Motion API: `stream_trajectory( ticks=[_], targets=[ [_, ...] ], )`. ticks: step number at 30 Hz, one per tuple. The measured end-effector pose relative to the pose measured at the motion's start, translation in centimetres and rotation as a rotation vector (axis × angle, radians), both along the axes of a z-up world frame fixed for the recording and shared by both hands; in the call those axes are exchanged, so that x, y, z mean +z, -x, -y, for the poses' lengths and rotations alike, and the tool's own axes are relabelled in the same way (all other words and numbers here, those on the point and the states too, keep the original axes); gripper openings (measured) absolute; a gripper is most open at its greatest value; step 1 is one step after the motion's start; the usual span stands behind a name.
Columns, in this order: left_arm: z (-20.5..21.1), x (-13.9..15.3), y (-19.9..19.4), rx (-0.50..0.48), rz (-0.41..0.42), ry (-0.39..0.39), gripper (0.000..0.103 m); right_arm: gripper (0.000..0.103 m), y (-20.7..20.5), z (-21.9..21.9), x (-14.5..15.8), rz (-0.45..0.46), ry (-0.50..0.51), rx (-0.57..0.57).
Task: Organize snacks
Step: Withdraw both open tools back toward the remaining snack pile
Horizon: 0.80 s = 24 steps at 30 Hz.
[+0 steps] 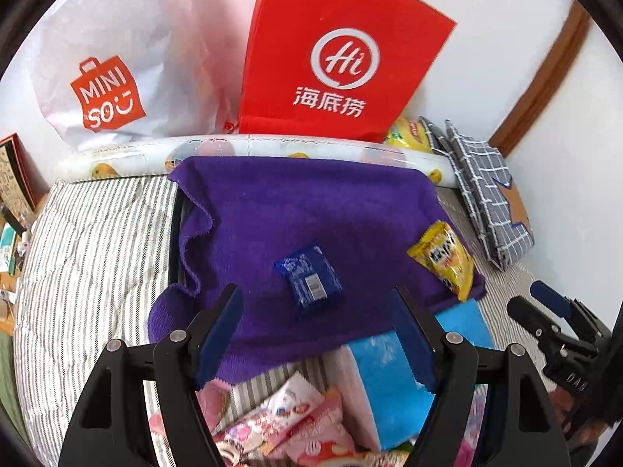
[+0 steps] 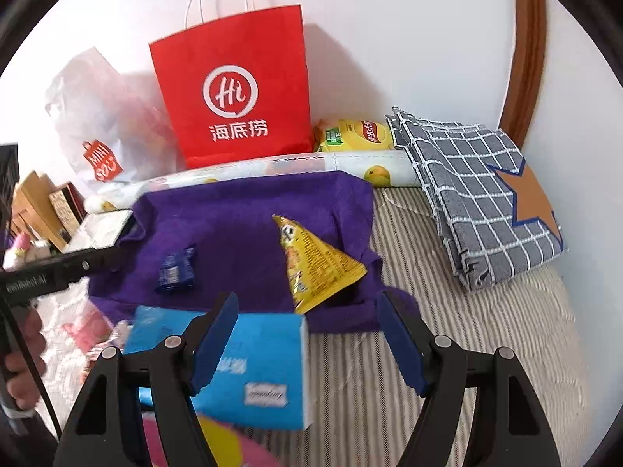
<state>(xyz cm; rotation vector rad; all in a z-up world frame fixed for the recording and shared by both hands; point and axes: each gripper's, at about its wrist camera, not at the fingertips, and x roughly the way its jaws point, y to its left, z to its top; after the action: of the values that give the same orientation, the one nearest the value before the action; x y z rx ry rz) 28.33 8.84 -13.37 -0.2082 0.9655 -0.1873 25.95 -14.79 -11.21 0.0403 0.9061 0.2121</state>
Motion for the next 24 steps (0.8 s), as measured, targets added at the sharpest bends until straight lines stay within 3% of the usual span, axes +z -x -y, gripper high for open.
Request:
stream_trajectory(
  ticks=[6, 12, 24],
  targets=[
    [-0.6, 0.6, 2.6, -0.01, 0.038, 0.006, 0.076, 0.072, 2.7, -0.2, 0.4, 0.03, -0.01, -0.043],
    [-1.6, -0.2, 4.2, -0.029, 0.003, 0.049, 0.075, 0.072, 4.5, -1.0, -0.3, 0.012, -0.013, -0.045],
    [-3.0, -1.1, 6.1, -0.06, -0.007, 0.04, 0.075, 0.072, 6.3, -2.5, -1.0, -0.001, -0.053, -0.073]
  ],
)
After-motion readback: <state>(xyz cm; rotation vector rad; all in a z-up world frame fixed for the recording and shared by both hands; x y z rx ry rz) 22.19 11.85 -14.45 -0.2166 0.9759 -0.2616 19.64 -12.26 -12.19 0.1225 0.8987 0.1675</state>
